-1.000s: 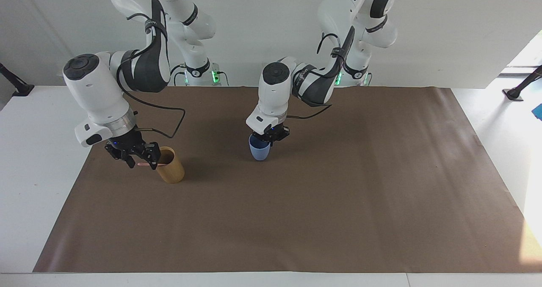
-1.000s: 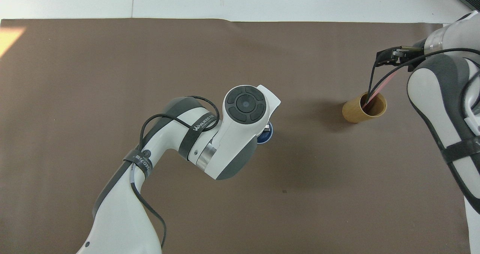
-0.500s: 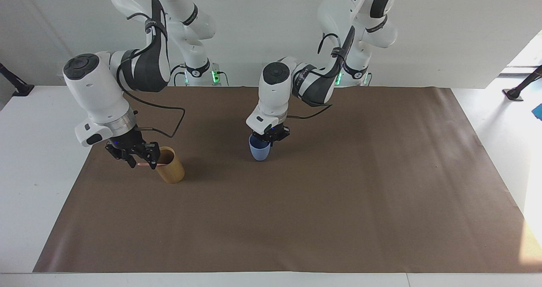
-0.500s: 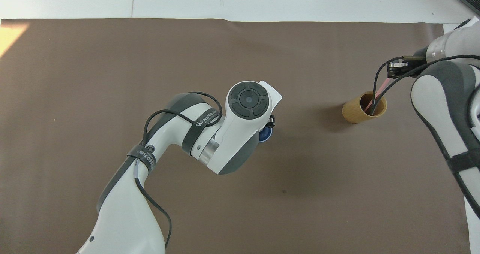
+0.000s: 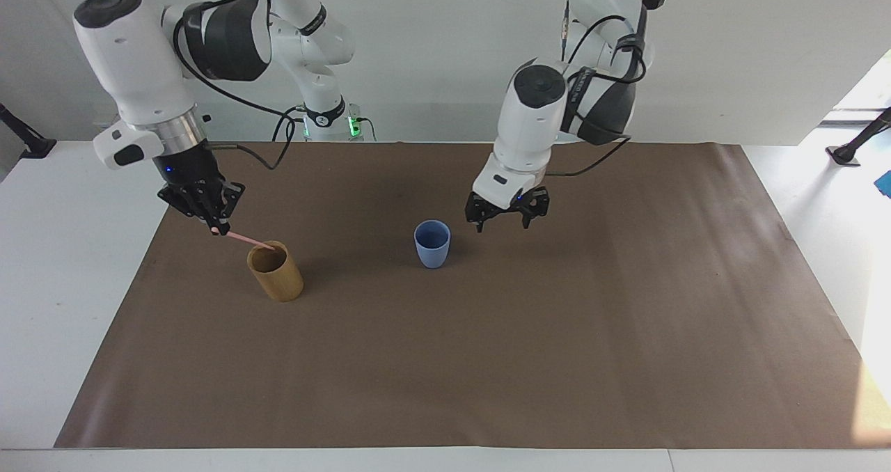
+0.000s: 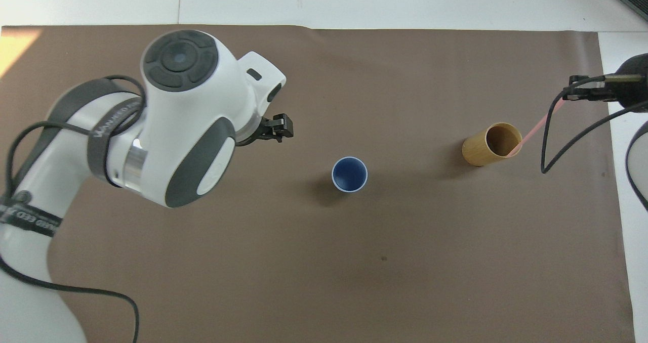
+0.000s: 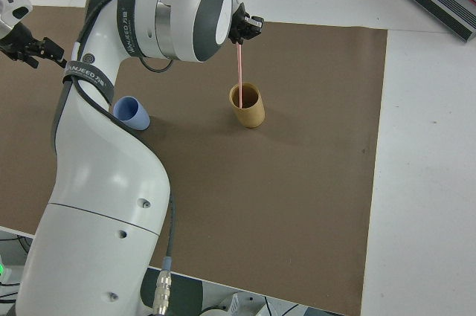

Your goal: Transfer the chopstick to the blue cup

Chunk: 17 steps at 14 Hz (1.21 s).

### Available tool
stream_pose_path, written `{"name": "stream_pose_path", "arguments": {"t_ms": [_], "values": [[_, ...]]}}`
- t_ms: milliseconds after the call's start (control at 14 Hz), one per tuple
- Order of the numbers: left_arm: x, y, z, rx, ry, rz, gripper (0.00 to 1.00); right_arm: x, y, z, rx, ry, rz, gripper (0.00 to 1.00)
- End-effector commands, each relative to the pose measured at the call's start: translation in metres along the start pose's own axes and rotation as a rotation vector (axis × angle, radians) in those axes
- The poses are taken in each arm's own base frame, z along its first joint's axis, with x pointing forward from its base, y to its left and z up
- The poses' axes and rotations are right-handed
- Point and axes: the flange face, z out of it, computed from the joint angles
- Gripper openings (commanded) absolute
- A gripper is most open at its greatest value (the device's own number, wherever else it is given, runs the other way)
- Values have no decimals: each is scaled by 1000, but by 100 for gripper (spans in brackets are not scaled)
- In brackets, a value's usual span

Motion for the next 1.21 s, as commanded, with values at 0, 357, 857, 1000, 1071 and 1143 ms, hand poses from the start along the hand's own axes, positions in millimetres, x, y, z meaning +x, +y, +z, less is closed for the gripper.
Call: {"name": "stream_pose_path", "arguments": {"t_ms": [0, 357, 857, 1000, 1071, 1143], "values": [[-2, -70, -18, 1, -7, 54, 100, -10, -27, -15, 38, 25, -55, 0], [8, -175, -41, 7, -54, 151, 100, -22, -118, -22, 122, 145, -157, 0], [11, -276, -62, -1, -50, 253, 100, -76, -248, -17, 116, 233, -326, 0], [2, -277, -86, 12, -13, 271, 100, -91, -271, -8, 129, 247, -334, 0], [-3, -277, -100, 14, 9, 272, 100, -95, -281, -7, 128, 251, -337, 0], [-10, -275, -117, 16, 9, 274, 100, -99, -289, -5, 121, 251, -340, 0]]}}
